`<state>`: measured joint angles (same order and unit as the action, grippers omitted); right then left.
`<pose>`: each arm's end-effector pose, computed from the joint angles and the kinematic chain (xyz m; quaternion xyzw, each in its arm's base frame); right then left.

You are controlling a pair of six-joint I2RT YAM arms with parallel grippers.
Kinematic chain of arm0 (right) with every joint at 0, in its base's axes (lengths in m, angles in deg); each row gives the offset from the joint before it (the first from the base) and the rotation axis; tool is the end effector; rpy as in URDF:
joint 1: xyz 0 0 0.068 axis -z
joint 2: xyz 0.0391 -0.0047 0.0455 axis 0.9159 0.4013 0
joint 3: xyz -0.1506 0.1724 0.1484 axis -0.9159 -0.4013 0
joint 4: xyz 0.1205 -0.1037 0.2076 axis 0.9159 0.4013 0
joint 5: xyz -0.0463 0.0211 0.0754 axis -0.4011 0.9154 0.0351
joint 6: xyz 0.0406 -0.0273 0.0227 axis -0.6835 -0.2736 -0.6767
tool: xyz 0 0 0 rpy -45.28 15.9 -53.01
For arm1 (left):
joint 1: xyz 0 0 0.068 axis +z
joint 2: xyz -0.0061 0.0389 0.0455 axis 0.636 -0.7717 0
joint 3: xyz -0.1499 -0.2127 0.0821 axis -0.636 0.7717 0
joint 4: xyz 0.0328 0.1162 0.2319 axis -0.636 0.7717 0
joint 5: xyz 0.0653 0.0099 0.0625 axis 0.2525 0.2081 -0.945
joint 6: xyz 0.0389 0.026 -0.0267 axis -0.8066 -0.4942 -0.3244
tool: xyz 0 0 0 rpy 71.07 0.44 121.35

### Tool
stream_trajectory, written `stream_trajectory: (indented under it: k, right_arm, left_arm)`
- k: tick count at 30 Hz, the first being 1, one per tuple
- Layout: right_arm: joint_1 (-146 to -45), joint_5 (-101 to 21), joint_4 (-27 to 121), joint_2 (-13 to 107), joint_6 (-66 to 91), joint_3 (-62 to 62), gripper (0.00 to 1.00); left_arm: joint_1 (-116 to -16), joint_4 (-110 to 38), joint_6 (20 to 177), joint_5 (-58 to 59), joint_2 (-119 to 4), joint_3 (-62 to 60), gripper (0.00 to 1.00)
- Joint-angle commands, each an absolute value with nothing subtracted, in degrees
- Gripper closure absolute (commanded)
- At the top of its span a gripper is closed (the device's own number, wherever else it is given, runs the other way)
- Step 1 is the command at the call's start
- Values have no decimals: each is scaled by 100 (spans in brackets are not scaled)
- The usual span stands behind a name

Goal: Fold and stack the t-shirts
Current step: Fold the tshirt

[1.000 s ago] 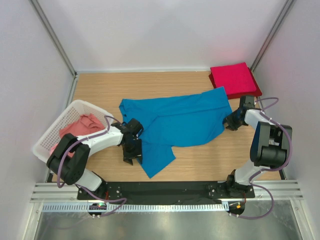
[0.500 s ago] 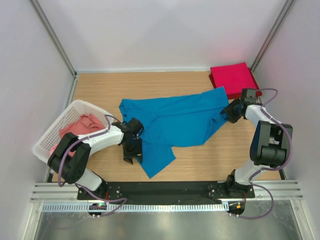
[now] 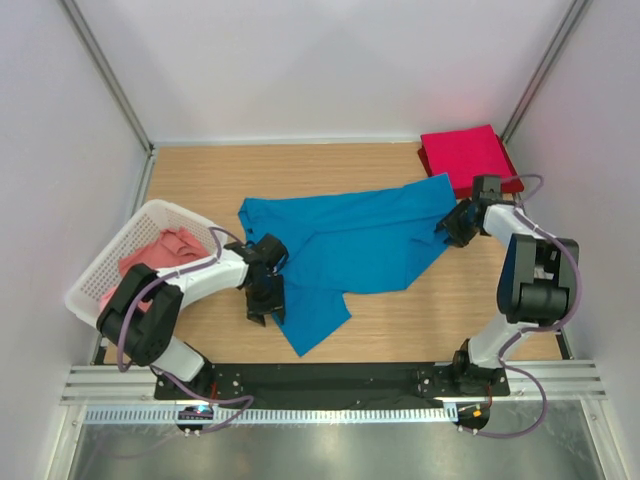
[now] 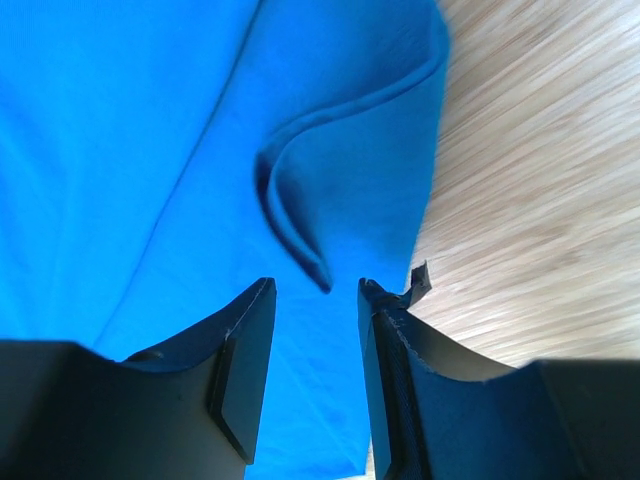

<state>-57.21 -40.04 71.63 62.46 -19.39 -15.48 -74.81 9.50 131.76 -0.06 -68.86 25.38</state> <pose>0.3322 -0.0488 0.1827 0.3763 0.8914 0.1221 0.2212 0.1934 -0.1427 0.1523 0.0796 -0.9936 0.0801 0.0064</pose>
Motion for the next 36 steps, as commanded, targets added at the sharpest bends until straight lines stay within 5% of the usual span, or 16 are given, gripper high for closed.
stream_trajectory:
  k: [1, 12, 19, 25, 36]
  right_arm:
    - [-5992, -4157, 7046, 6326, -2175, -1394, 54]
    - [-6159, -4912, 7125, 6731, -2343, -1315, 59]
    - [-6168, -5247, 7827, 6399, -2202, -929, 98]
    - [-6159, -5897, 8917, 5827, -1992, -735, 99]
    - [-5755, -6785, 10166, 5457, -1376, -1015, 99]
  left_arm:
    - [-7509, 935, 13228, -88, -6959, 2357, 51]
    - [-7501, 768, 13254, -71, -7258, 2497, 51]
    - [-7509, 1241, 13184, -53, -7039, 2068, 52]
    - [-7527, 1743, 13157, -212, -6678, 1285, 51]
    - [-7992, 1207, 13491, 61, -6810, 1820, 51]
